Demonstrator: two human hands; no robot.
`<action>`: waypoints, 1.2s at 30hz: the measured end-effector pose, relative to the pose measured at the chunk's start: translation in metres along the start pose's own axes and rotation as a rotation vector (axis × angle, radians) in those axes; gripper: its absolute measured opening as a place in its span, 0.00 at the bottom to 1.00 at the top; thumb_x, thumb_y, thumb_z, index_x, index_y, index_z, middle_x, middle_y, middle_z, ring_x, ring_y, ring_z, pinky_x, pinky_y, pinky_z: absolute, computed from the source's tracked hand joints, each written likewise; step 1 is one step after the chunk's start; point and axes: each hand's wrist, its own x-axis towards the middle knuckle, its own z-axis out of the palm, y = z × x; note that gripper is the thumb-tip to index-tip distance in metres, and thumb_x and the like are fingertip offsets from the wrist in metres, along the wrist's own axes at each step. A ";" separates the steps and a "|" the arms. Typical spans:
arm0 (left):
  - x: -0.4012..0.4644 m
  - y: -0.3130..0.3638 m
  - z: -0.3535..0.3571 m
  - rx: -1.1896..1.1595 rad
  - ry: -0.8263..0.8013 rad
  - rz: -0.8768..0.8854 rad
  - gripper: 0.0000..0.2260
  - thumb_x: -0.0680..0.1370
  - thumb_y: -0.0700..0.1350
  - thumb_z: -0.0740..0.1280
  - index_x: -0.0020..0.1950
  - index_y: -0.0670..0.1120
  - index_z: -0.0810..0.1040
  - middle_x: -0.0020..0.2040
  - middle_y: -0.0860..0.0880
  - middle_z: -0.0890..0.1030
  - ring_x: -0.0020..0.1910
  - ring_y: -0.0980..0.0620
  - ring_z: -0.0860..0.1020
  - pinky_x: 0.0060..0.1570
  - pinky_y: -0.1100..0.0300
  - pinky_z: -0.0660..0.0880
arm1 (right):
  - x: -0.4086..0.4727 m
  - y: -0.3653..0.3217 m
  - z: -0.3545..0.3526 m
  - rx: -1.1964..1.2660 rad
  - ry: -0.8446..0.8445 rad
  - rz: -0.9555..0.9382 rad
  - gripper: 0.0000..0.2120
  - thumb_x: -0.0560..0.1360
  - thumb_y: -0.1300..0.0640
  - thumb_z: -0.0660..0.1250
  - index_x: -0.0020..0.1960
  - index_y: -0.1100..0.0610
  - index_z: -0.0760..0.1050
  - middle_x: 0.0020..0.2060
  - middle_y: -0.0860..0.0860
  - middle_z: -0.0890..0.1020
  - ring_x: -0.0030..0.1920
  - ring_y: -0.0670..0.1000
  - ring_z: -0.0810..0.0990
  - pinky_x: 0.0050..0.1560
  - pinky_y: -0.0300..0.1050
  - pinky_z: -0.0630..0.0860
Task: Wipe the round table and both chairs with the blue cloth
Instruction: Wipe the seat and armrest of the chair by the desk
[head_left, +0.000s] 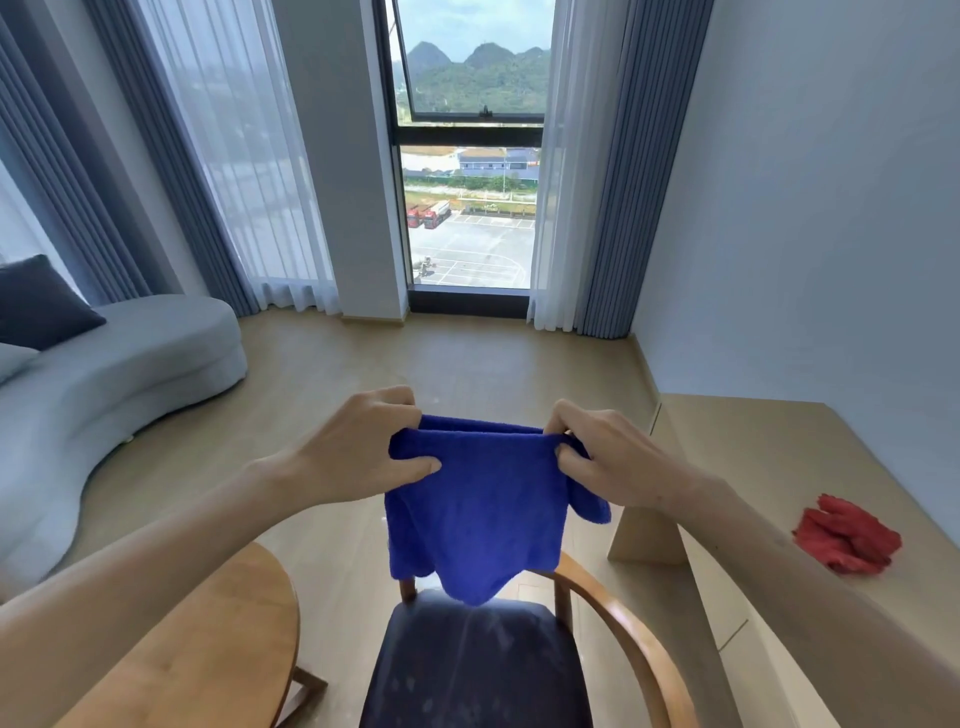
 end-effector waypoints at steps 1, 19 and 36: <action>0.000 -0.001 0.002 -0.015 0.018 -0.011 0.16 0.72 0.49 0.72 0.31 0.50 0.68 0.41 0.58 0.71 0.34 0.56 0.71 0.34 0.69 0.68 | 0.000 0.001 0.000 0.003 0.002 0.018 0.10 0.78 0.66 0.54 0.46 0.52 0.66 0.37 0.40 0.74 0.37 0.44 0.75 0.37 0.35 0.69; 0.037 0.044 0.029 -0.512 -0.044 -0.779 0.04 0.75 0.42 0.62 0.46 0.44 0.75 0.39 0.45 0.82 0.30 0.47 0.83 0.34 0.57 0.81 | 0.037 -0.039 0.041 0.300 0.163 0.331 0.09 0.76 0.57 0.64 0.54 0.57 0.76 0.45 0.51 0.80 0.45 0.50 0.78 0.36 0.34 0.71; 0.012 0.020 0.098 -0.568 0.162 -0.442 0.32 0.66 0.48 0.78 0.59 0.49 0.60 0.51 0.56 0.71 0.47 0.56 0.76 0.38 0.67 0.73 | 0.022 -0.010 0.075 0.749 0.185 0.256 0.23 0.73 0.66 0.71 0.64 0.52 0.69 0.50 0.54 0.83 0.51 0.51 0.82 0.54 0.50 0.80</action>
